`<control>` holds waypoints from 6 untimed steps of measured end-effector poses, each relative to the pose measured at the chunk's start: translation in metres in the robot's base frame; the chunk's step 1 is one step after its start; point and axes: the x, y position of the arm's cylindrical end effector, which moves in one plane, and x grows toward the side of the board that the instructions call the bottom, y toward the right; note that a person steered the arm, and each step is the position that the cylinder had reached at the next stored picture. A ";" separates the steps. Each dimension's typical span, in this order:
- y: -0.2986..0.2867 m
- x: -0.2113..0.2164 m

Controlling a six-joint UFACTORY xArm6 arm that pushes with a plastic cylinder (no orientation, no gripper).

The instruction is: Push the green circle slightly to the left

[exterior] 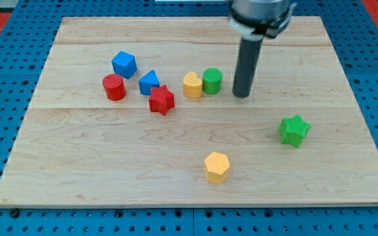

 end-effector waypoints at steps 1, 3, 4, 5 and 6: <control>-0.038 -0.039; 0.021 -0.073; 0.013 -0.086; -0.070 -0.098; -0.016 -0.102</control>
